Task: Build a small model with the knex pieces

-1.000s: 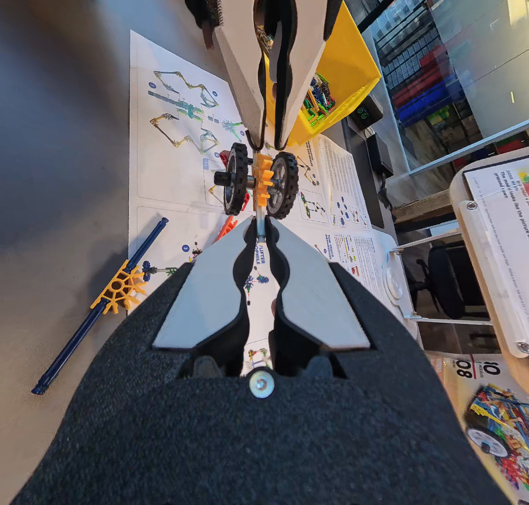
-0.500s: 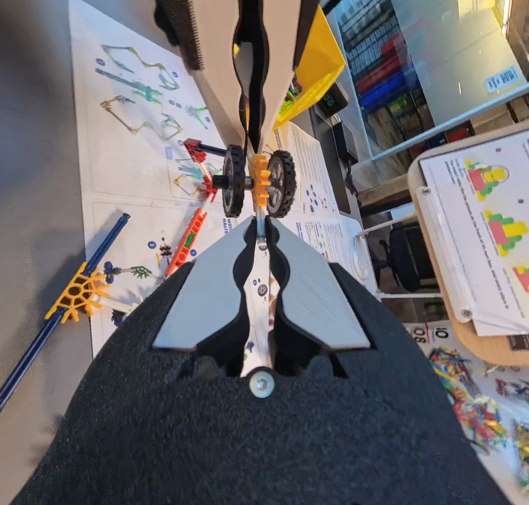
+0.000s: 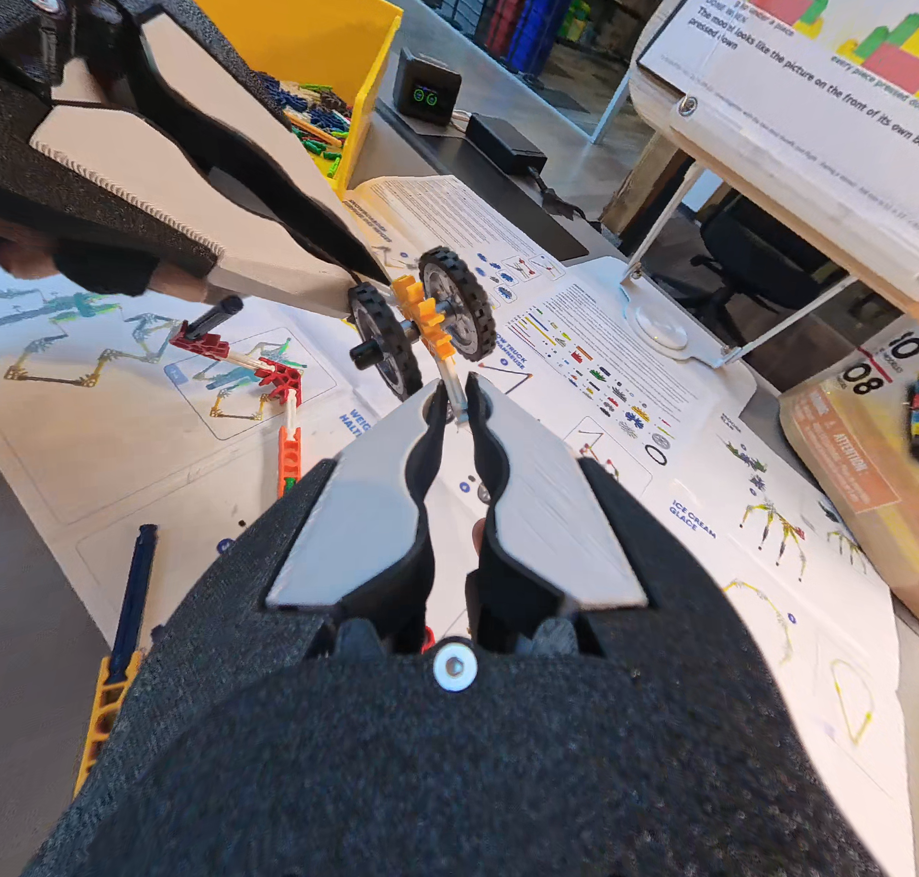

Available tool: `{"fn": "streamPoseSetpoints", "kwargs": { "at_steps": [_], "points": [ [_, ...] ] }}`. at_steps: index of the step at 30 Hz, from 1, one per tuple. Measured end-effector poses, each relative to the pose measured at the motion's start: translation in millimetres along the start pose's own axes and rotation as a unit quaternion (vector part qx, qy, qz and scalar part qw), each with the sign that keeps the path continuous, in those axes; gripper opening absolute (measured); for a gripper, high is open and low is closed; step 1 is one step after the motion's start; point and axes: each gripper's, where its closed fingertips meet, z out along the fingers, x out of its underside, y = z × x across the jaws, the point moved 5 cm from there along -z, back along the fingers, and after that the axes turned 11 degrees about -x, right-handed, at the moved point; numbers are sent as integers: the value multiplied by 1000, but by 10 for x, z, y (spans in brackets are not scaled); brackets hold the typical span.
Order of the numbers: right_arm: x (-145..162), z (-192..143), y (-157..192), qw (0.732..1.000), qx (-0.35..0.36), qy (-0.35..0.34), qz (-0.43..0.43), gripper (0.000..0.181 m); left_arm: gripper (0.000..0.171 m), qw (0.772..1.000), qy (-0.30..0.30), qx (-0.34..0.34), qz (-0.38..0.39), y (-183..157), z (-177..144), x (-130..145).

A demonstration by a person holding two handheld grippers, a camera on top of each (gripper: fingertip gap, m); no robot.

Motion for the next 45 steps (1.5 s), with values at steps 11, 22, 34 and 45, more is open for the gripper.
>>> {"fn": "streamPoseSetpoints", "kwargs": {
  "at_steps": [11,22,34,45],
  "points": [
    [74,-10,-66,997,-15,-8,73,5,3,994,-1,69,-85,-2,73,23],
    [44,-22,-144,991,-10,-38,130,5,3,998,-37,-50,2,-74,22,-76],
    [23,-119,52,965,-199,-107,131,4,0,905,-84,268,-320,112,-140,-126],
    [-145,-270,217,914,-336,-181,141,2,0,894,-104,337,-276,158,-280,-121]
  ]
}}
